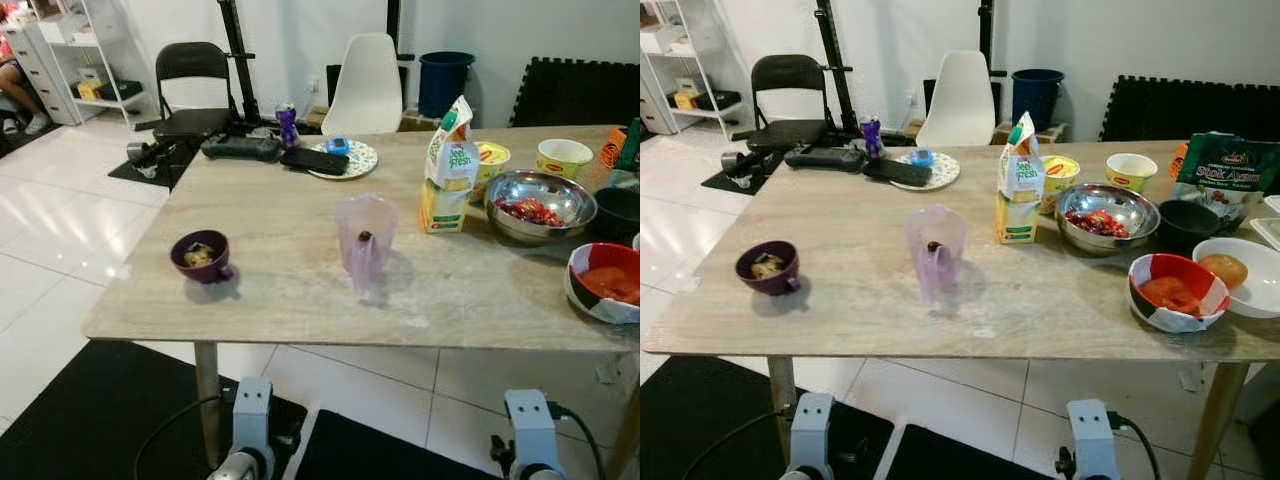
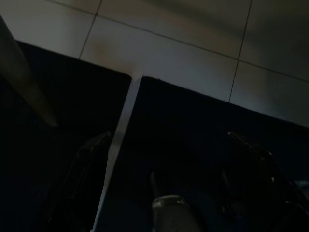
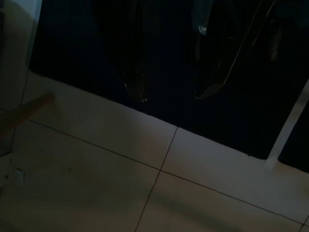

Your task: Restocking fridge

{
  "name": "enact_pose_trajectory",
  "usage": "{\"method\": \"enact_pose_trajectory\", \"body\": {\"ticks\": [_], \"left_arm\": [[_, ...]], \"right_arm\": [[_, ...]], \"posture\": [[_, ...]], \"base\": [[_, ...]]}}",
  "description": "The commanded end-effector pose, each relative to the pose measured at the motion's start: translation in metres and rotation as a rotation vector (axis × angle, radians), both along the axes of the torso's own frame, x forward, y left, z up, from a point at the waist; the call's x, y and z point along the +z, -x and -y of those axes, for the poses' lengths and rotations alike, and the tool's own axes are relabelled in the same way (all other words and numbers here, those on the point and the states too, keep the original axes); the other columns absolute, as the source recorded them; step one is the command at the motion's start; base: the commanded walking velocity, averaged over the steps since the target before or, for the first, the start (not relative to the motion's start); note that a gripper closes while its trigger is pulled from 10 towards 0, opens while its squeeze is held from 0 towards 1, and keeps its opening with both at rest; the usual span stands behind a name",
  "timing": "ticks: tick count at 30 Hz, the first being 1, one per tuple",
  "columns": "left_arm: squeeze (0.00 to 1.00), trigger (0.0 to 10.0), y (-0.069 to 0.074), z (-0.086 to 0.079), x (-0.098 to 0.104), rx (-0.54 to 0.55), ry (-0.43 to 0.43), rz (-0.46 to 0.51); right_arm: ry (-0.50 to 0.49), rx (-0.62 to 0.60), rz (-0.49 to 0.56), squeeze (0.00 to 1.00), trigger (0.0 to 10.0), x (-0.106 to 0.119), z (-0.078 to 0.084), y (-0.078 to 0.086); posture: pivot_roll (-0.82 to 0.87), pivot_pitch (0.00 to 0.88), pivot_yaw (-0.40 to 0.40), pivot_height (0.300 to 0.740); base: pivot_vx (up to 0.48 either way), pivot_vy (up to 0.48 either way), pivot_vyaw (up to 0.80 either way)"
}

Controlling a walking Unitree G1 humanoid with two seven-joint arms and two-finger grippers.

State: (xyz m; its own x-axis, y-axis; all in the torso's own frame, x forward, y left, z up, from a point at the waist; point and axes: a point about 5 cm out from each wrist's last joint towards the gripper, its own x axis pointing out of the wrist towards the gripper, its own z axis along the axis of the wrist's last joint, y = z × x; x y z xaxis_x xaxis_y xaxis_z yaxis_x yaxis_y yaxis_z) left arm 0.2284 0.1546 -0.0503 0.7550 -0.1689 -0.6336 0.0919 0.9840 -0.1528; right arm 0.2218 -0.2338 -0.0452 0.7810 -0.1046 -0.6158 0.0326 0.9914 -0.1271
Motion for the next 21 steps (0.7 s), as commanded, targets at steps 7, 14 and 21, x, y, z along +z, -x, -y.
{"method": "enact_pose_trajectory", "body": {"ticks": [7,14,21], "left_arm": [[0.00,10.0,0.0070,0.0017,-0.0053,-0.035,-0.033,-0.025],[0.00,10.0,0.0056,-0.0002,-0.0039,-0.042,-0.038,-0.015],[0.00,10.0,0.0033,0.0022,-0.0022,-0.076,-0.045,-0.005]], "right_arm": [[-0.001,-0.034,0.009,0.00,10.0,0.0000,0.0069,0.0044],[-0.005,-0.033,0.010,0.00,10.0,0.0003,0.0049,0.0030],[-0.005,-0.023,0.014,0.00,10.0,0.0017,0.0036,0.0003]], "posture": [[-0.10,0.100,0.077,0.740],[-0.09,0.097,0.073,0.740],[-0.09,0.094,0.069,0.740]], "base": [[0.000,0.000,0.00],[0.000,0.000,0.00],[0.000,-0.318,0.00]]}}
